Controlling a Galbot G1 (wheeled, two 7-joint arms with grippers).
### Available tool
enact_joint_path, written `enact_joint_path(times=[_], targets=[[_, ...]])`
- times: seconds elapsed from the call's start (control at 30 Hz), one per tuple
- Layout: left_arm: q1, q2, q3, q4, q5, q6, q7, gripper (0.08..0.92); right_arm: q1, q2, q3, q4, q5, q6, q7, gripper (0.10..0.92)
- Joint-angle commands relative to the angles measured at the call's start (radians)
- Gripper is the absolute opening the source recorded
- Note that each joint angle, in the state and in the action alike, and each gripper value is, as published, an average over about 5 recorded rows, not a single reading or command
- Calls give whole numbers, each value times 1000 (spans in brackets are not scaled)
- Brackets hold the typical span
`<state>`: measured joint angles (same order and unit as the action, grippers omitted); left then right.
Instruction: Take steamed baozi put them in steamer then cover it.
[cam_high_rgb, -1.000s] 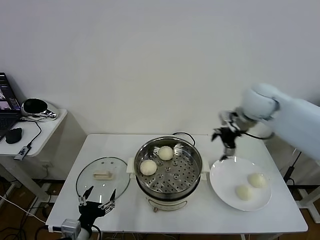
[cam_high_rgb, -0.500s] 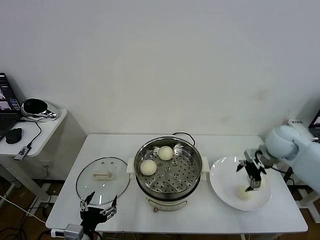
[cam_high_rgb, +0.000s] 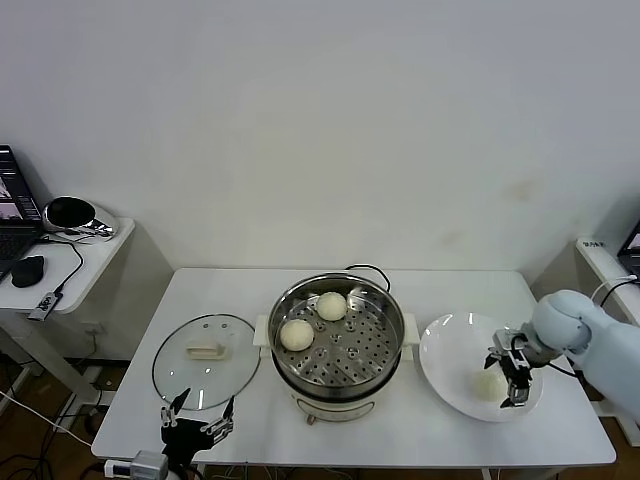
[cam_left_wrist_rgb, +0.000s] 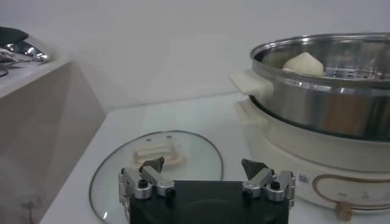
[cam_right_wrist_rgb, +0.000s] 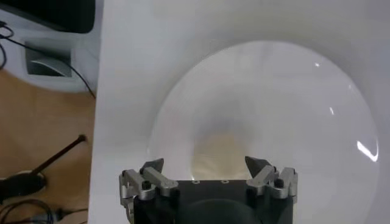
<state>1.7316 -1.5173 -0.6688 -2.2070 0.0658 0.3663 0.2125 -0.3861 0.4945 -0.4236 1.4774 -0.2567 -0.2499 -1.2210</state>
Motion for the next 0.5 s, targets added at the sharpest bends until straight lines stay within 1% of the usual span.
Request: enact_joint_path(times=[0.03,0.5], targets=[[3,0,0,3,1,0,0,823,-49,12,35,-24,-23,-3,37,823],[-6,0,-4,22,1,0,0,823,9,65,-11,-91,-42,-1,56,823]])
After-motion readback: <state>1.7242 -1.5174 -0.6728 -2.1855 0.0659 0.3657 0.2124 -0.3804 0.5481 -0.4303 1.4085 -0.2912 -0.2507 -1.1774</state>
